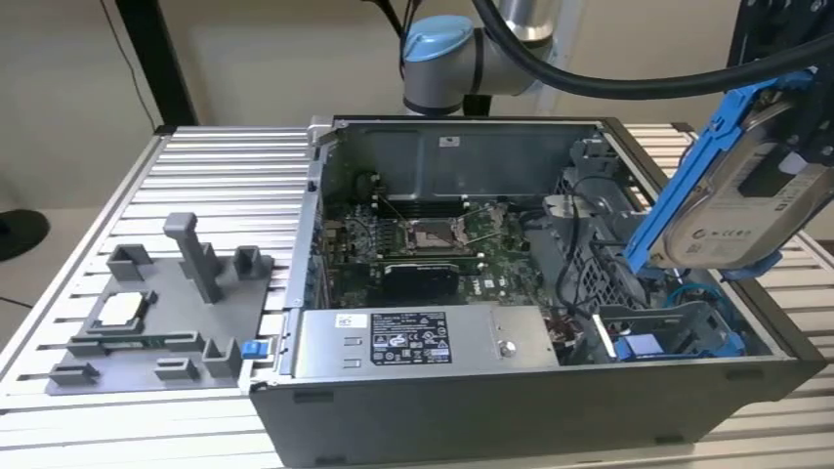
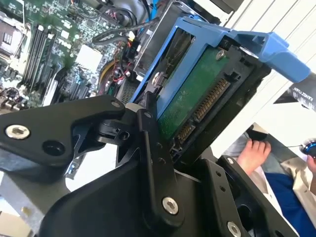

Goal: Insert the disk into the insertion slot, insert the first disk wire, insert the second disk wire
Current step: 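Insert the disk into the insertion slot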

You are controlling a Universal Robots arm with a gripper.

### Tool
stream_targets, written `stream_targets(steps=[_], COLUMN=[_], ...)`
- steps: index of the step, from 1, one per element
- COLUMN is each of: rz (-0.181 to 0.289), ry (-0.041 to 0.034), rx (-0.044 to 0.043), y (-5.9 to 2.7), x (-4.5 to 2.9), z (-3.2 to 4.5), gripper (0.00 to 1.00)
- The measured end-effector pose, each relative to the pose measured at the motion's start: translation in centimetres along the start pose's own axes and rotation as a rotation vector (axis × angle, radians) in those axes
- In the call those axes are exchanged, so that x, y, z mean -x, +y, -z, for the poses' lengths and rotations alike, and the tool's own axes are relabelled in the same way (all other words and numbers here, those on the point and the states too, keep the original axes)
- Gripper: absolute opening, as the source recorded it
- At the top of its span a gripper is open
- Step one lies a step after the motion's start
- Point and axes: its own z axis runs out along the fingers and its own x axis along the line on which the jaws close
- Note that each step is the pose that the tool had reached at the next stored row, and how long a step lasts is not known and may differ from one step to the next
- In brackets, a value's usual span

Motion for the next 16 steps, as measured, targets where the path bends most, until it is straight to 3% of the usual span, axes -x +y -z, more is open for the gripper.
stream_targets(steps=[16], rz=[0.0], ry=[0.0001], rx=[0.0], y=[-0.28], x=[-0.01], z=[-0.53], gripper=[0.0])
